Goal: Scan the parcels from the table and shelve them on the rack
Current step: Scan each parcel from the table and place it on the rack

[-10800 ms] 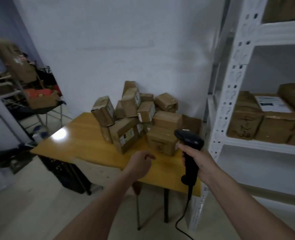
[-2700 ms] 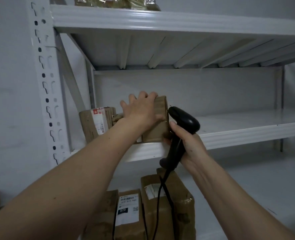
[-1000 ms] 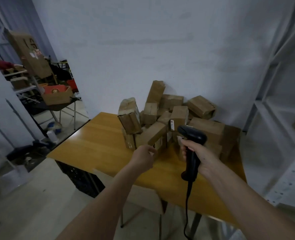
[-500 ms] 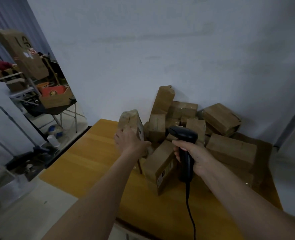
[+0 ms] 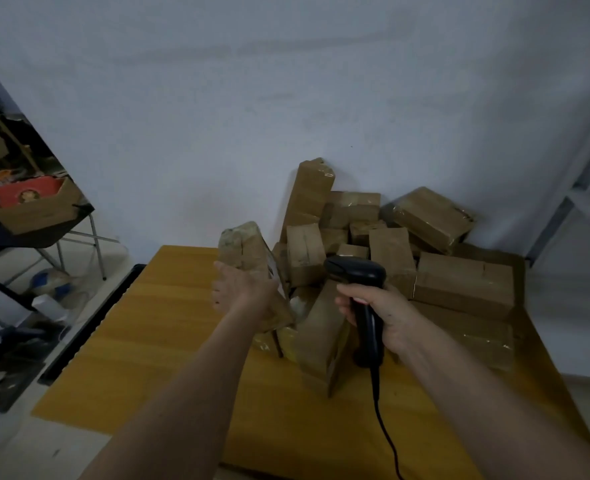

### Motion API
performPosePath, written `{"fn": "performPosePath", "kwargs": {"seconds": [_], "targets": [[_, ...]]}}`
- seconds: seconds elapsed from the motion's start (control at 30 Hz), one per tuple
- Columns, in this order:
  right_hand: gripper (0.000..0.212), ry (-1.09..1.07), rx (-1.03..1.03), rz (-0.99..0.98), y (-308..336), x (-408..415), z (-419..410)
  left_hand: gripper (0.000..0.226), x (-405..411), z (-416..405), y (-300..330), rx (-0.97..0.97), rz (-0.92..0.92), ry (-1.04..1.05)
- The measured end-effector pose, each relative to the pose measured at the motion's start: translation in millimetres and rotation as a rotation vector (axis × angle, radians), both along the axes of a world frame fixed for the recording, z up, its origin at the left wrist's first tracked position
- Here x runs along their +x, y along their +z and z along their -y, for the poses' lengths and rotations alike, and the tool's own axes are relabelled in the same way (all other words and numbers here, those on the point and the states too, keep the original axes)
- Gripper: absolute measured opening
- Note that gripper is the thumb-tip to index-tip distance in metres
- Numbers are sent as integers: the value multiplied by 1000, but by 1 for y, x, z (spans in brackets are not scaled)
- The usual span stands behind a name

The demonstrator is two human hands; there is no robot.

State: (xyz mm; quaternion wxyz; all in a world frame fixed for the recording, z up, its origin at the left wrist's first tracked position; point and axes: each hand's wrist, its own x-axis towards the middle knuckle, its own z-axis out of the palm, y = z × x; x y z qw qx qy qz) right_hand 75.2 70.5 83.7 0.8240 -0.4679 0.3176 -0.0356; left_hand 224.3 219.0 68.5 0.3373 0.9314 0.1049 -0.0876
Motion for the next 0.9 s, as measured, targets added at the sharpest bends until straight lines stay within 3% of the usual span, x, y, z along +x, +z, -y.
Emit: {"fn": "performPosePath", "kwargs": {"seconds": [0.13, 0.3, 0.47, 0.57, 0.7, 0.9], "targets": [[27, -52, -14, -15, -5, 11, -16, 120, 6, -23, -2, -190, -35, 21], [39, -120, -78, -3, -1, 24, -37, 118, 0, -59, -3, -613, -85, -2], [51, -158, -145, 59, 19, 30, -54, 104, -5, -79, 1, -845, -153, -208], [39, -150, -142, 98, 25, 21, -56, 110, -11, -80, 3, -880, -327, -382], [26, -204, -239, 106, 23, -3, -54, 81, -22, -71, -2, -651, -405, -686], [26, -246, -353, 69, 14, -34, -50, 100, -27, -52, -12, -682, -578, -637]]}}
